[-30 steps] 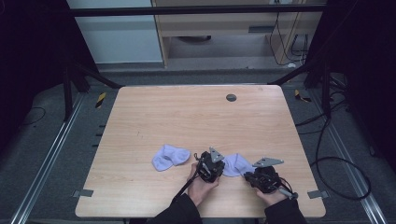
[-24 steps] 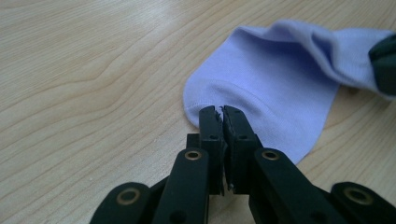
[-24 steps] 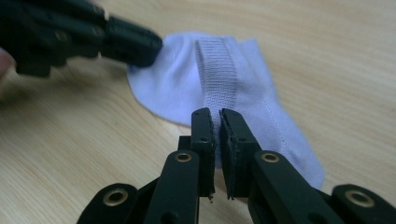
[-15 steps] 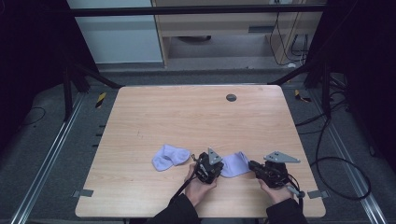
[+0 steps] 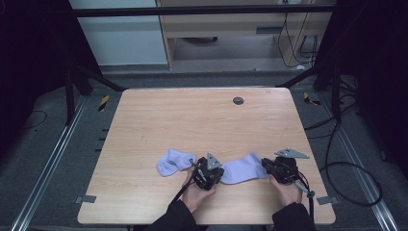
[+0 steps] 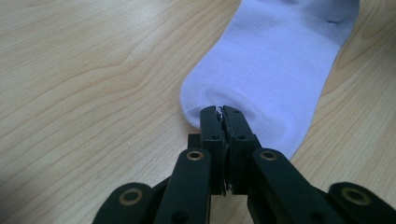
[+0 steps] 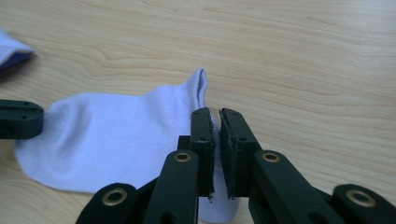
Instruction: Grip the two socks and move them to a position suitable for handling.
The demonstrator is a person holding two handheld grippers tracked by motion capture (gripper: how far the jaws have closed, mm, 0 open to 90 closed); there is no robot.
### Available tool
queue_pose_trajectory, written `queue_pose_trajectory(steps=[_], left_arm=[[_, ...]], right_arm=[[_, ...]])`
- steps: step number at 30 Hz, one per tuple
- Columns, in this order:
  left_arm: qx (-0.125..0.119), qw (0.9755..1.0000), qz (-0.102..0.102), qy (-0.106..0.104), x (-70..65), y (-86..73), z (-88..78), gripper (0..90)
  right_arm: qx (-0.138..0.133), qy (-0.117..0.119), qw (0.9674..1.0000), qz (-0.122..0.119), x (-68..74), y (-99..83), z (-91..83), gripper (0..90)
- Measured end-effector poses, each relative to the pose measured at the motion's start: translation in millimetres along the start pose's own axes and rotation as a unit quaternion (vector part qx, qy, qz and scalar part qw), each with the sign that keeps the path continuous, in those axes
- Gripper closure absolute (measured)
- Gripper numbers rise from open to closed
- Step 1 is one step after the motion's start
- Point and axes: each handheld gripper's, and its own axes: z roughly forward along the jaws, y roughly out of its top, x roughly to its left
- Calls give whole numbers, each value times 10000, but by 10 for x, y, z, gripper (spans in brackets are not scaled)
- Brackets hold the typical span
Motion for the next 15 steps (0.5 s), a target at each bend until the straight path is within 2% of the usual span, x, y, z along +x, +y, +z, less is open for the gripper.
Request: queue_pose_trajectory(steps=[3,7,9,12,15], left_arm=[[-32,10000,-10,54,-12,4,26,873],[-94,9998,-64,156,9,9,31,826],[-149,9996,-96,228,31,14,16,732],[-258,9993,-130,228,54,29,-42,649],[-352,9990,-106,244,85,60,-127,600]], right_arm=[[76,-171,9998,-115,-43,-18,45,818],[118,-388,9985,-372,-66,-35,78,728],[-1,-394,9984,-408,-88,-31,55,701],[-164,-315,9988,-351,-99,-12,6,668],[-216,-310,9985,-393,-102,0,-9,646]])
